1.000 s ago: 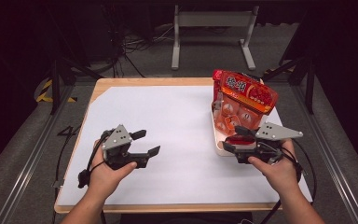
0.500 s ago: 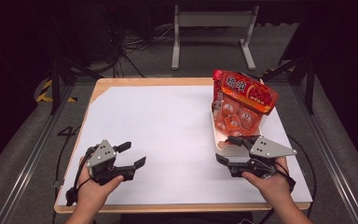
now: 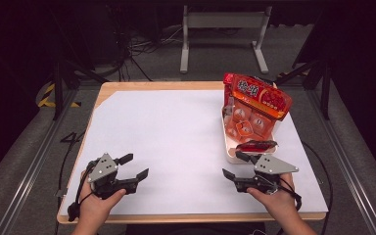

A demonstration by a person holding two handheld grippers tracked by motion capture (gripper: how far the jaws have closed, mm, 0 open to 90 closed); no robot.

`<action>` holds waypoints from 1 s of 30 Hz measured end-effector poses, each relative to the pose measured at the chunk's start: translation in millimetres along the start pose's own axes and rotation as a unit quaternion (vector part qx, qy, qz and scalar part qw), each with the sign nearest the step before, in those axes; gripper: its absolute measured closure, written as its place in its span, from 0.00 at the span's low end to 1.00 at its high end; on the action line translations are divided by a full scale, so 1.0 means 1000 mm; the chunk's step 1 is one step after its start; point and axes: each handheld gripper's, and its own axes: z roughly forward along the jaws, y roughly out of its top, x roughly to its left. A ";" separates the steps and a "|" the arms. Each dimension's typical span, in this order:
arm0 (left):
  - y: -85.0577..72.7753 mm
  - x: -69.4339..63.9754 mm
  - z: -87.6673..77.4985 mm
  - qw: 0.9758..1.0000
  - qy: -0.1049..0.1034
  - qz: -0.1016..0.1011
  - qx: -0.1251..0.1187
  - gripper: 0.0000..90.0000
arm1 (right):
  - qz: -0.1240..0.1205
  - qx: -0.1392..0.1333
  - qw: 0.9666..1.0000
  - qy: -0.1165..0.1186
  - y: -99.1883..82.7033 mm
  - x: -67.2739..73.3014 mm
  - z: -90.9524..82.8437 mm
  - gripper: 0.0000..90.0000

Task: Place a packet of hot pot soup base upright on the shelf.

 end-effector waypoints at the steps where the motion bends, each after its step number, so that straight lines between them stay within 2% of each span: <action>1: -0.004 0.002 0.002 1.000 0.003 -0.004 0.002 0.29 | -0.001 0.000 1.000 -0.002 -0.003 0.000 0.000 0.30; 10: -0.017 0.010 0.007 1.000 0.012 0.000 0.005 0.28 | -0.002 0.017 1.000 -0.020 -0.024 -0.003 -0.002 0.30; 14: -0.021 0.012 0.009 1.000 0.015 0.001 0.007 0.28 | 0.005 0.017 1.000 -0.023 -0.026 -0.005 -0.001 0.29; 21: -0.024 0.012 0.010 1.000 0.008 -0.005 0.002 0.28 | 0.016 0.012 1.000 -0.019 -0.028 -0.005 0.001 0.29; 25: -0.024 0.011 0.010 1.000 0.002 0.001 0.004 0.28 | 0.008 0.007 1.000 -0.019 -0.028 -0.005 0.000 0.29; 30: -0.026 0.016 0.012 1.000 0.001 -0.016 0.009 0.28 | 0.013 0.011 1.000 -0.016 -0.027 -0.009 0.006 0.28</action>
